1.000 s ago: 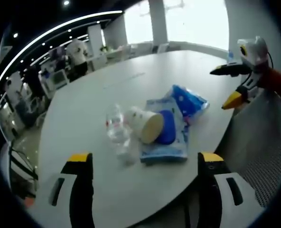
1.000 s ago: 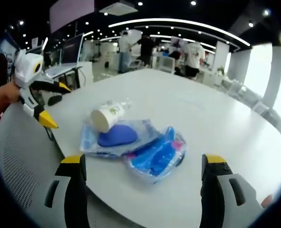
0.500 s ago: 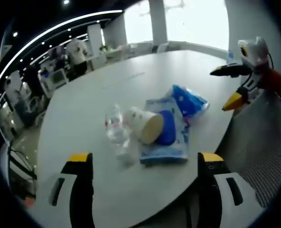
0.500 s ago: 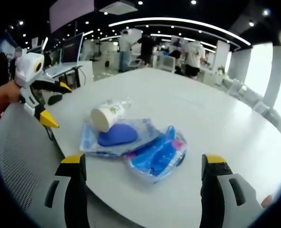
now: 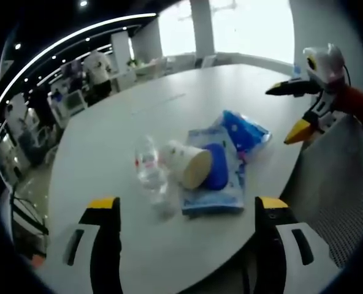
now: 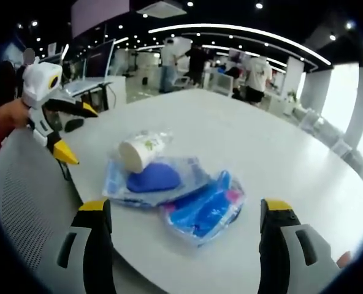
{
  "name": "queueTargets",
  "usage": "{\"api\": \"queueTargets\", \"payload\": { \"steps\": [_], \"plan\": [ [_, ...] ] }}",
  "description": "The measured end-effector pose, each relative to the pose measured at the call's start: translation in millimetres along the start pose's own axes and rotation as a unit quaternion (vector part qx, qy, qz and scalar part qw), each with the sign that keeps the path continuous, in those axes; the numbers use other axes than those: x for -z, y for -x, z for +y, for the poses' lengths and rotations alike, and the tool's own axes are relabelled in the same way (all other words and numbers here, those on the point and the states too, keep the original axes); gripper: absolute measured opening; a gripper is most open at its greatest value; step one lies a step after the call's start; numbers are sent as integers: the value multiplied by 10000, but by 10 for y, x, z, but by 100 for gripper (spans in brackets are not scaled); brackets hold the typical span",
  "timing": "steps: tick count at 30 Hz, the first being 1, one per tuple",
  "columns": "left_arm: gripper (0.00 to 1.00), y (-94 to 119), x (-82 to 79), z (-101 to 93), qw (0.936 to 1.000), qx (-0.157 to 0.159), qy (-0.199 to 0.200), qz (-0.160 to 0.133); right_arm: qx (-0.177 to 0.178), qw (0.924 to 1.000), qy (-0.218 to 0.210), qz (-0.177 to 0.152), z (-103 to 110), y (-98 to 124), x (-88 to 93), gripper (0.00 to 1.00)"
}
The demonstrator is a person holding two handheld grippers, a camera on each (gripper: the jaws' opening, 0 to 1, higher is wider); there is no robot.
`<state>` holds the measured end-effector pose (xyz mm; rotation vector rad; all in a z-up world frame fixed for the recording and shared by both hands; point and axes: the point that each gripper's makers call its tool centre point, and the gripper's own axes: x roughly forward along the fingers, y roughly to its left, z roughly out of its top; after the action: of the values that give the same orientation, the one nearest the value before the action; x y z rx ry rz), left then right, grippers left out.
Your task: Arrange the tabletop items into an orderly group along one side of the table until the central work area is clear of visible clutter.
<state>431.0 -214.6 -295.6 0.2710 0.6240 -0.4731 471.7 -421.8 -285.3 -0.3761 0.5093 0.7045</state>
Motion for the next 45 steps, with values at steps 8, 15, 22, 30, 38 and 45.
{"api": "queueTargets", "payload": {
  "steps": [8, 15, 22, 30, 38, 45],
  "plan": [
    [87, -24, 1, 5, 10000, 11, -1, 24, -224, 9992, 336, -49, 51, -139, -142, 99],
    [87, -19, 3, 22, 10000, -25, 19, 36, -488, 9967, 632, -163, 140, -287, -329, 94],
    [86, -20, 11, 25, 10000, -44, 26, 64, -796, 9916, 1009, -167, 236, -432, -452, 88],
    [85, -10, 21, 43, 9999, -88, 68, 67, -1049, 9884, 1094, -88, 324, -624, -495, 79],
    [85, -11, 27, 57, 9998, -123, 104, 75, -1220, 9857, 1163, -90, 471, -806, -546, 74],
    [84, -15, 33, 55, 9998, -119, 119, 88, -1298, 9846, 1170, 31, 559, -966, -514, 65]
  ]
}}
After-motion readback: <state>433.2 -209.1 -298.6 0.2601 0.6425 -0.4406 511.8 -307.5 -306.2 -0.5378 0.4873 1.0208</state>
